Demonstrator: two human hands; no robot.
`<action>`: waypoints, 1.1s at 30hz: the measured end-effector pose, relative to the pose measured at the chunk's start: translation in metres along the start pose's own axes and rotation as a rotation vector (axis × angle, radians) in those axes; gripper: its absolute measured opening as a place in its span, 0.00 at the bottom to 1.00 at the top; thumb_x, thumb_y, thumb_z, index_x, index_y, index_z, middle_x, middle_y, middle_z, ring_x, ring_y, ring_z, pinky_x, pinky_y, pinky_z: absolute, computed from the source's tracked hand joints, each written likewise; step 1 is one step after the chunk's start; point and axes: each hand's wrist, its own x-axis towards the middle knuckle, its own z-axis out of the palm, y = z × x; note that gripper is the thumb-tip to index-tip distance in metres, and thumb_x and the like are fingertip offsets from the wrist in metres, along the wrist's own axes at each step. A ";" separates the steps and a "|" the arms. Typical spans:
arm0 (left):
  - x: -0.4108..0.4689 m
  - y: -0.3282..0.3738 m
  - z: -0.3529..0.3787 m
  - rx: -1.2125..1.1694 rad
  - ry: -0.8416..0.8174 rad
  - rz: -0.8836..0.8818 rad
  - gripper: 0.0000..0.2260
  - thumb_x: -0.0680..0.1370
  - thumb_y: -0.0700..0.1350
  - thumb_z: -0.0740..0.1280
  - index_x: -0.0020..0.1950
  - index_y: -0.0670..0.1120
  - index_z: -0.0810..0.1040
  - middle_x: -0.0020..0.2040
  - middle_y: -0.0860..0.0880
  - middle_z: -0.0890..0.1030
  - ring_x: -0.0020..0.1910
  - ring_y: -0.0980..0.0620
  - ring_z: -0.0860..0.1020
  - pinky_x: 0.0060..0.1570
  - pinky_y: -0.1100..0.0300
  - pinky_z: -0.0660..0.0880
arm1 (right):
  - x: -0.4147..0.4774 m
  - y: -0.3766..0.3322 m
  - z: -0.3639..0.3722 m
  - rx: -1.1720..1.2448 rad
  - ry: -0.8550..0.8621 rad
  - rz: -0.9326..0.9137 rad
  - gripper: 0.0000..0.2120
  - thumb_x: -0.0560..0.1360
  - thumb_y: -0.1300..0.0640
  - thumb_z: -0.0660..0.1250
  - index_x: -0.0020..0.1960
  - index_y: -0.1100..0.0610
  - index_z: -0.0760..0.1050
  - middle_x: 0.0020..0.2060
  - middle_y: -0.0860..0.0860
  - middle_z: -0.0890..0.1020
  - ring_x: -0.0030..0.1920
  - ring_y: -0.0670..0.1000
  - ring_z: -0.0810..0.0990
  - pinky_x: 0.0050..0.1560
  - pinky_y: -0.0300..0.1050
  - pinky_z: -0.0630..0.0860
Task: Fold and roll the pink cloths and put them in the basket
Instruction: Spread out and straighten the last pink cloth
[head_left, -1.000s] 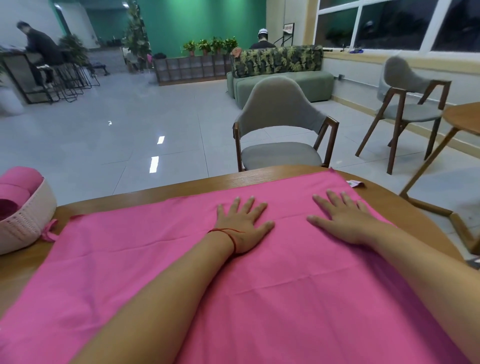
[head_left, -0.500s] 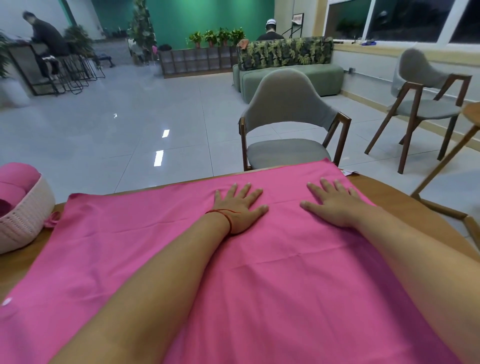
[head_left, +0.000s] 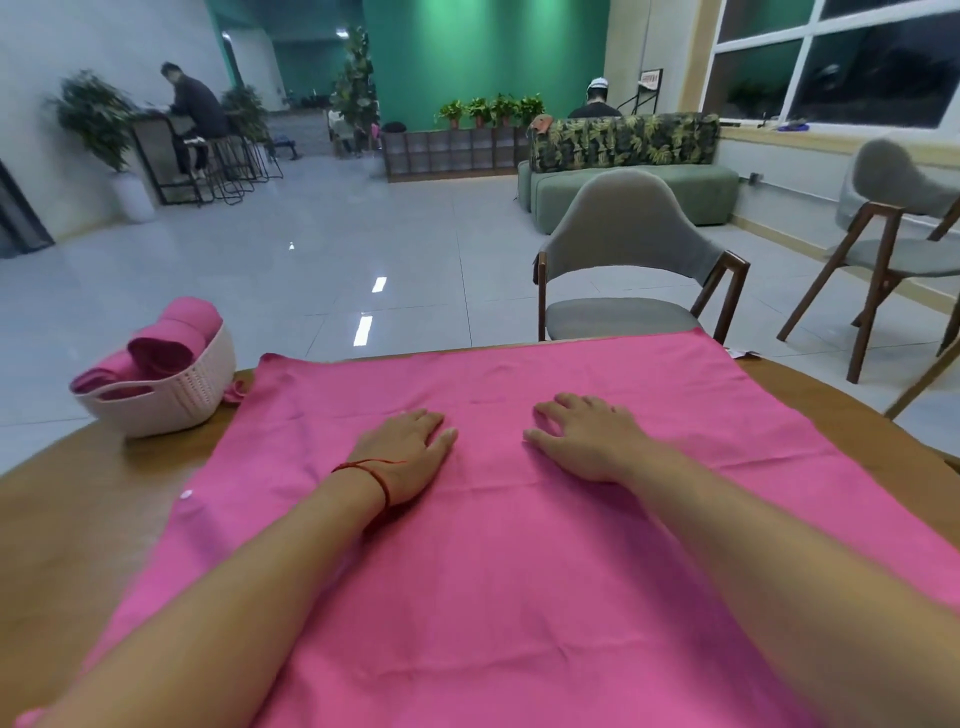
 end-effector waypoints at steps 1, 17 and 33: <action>-0.009 -0.013 -0.002 0.009 0.001 -0.022 0.42 0.74 0.73 0.40 0.81 0.55 0.65 0.83 0.51 0.64 0.81 0.49 0.62 0.78 0.43 0.61 | 0.000 -0.013 0.002 0.005 -0.011 -0.018 0.35 0.80 0.26 0.49 0.82 0.40 0.62 0.84 0.47 0.60 0.82 0.58 0.60 0.78 0.67 0.59; -0.204 -0.171 -0.033 -0.108 0.105 -0.432 0.37 0.71 0.73 0.55 0.74 0.56 0.72 0.76 0.49 0.73 0.74 0.45 0.71 0.73 0.44 0.69 | -0.038 -0.205 0.038 -0.039 -0.018 -0.293 0.34 0.81 0.29 0.51 0.82 0.43 0.61 0.82 0.49 0.63 0.80 0.59 0.63 0.76 0.68 0.61; -0.361 -0.130 -0.041 -0.645 0.357 -0.431 0.07 0.76 0.54 0.76 0.51 0.56 0.83 0.48 0.61 0.85 0.50 0.64 0.81 0.50 0.63 0.75 | -0.044 -0.249 0.067 -0.057 0.017 -0.309 0.38 0.81 0.25 0.45 0.86 0.38 0.46 0.86 0.45 0.50 0.86 0.56 0.49 0.82 0.69 0.47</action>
